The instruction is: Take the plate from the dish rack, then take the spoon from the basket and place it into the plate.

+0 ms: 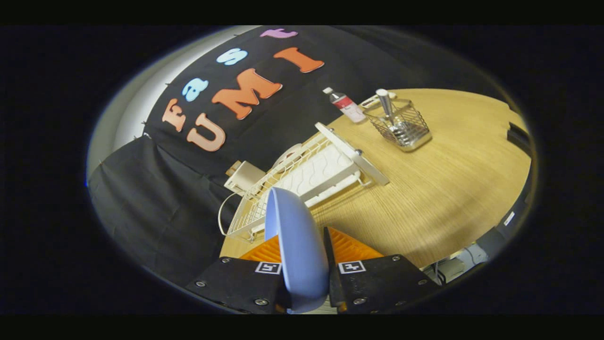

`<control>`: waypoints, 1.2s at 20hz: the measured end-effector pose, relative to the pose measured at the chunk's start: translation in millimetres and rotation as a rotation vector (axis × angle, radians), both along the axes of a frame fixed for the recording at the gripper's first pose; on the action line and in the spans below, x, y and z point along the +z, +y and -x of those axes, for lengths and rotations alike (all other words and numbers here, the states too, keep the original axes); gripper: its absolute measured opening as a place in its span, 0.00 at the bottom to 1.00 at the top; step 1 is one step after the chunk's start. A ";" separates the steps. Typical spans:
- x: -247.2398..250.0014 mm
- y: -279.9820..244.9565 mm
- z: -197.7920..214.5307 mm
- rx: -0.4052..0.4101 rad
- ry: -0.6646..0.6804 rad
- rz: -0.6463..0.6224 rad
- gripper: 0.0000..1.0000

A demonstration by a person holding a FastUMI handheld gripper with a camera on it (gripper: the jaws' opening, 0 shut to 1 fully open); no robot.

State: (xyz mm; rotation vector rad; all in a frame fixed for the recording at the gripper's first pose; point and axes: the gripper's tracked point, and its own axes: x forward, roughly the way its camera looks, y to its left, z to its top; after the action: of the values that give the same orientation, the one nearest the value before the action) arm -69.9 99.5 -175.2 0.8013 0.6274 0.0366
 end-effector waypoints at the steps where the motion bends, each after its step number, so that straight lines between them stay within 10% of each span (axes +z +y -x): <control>1: -8.0 3.1 1.8 0.000 0.021 -0.019 0.29; 14: -46.7 -21.4 -3.0 -0.061 0.097 -0.009 0.36; 24: -10.7 -107.0 -16.2 -0.131 -0.047 0.246 0.97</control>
State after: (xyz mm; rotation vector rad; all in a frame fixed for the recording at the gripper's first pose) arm -53.7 -7.5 -185.9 0.5998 0.5214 -0.1389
